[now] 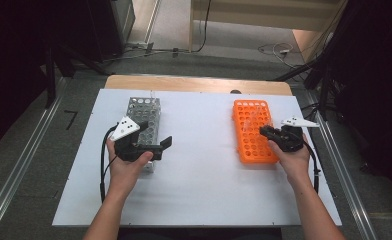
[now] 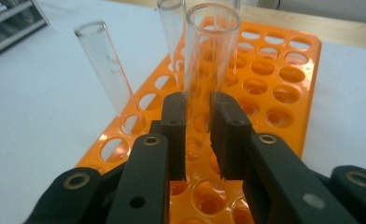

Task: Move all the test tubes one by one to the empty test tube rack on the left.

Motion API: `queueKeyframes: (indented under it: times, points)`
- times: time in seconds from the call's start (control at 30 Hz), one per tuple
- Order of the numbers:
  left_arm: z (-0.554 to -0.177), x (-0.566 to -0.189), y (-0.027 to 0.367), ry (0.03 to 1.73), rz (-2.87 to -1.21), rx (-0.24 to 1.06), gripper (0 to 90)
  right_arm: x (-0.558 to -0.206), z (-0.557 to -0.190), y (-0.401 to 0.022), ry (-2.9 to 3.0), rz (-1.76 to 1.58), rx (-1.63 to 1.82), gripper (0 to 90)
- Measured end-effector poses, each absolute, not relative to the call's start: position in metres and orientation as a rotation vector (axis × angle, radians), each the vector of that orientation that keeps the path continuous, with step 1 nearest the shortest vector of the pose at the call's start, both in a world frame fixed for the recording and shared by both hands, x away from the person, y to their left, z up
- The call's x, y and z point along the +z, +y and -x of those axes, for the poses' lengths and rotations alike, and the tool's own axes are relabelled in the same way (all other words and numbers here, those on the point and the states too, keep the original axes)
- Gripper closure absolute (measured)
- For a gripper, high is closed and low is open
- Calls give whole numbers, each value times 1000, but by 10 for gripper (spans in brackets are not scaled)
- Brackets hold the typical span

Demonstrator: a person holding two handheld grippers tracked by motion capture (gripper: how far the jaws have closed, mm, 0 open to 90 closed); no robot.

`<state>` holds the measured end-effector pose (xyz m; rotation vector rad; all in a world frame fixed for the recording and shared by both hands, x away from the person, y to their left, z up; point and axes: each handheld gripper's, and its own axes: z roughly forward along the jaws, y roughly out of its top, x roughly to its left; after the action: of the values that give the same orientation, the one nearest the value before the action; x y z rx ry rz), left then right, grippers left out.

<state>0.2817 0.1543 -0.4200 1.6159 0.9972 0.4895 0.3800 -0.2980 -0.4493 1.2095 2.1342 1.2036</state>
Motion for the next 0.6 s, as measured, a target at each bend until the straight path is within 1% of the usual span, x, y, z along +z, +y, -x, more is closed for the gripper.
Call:
queueKeyframes:
  times: [0.37, 0.6]
  points:
    - [-281, -419, 151, 987, -1621, 483, 7, -424, -365, -307, 2097, -1169, 1284, 741]
    - [-280, -417, 149, 974, -1625, 480, 7, -411, -353, -297, 2147, -1104, 1326, 742]
